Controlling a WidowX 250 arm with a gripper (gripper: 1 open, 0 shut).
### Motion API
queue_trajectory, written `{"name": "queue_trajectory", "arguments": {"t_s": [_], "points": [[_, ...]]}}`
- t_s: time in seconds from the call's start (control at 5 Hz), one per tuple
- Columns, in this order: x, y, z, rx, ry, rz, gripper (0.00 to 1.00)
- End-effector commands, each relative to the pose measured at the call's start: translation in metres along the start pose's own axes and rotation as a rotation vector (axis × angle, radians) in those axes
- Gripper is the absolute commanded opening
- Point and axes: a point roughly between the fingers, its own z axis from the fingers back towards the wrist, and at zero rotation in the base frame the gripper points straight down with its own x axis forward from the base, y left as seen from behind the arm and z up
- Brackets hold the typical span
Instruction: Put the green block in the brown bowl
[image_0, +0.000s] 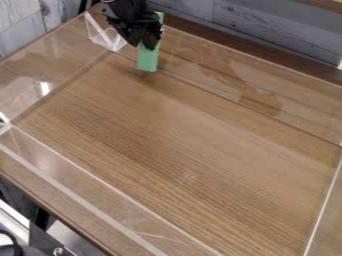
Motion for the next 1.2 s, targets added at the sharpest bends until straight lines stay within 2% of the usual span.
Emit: {"name": "queue_trajectory", "arguments": {"t_s": [0.0,0.8,1.0], "points": [[0.0078,0.0049,0.0099,0.019,-0.044,0.002,0.0],[0.007,0.0096,0.0059,0.015,-0.057,0.016,0.0],[0.0071,0.0108,0.0051,0.015,-0.059,0.02,1.0]]}}
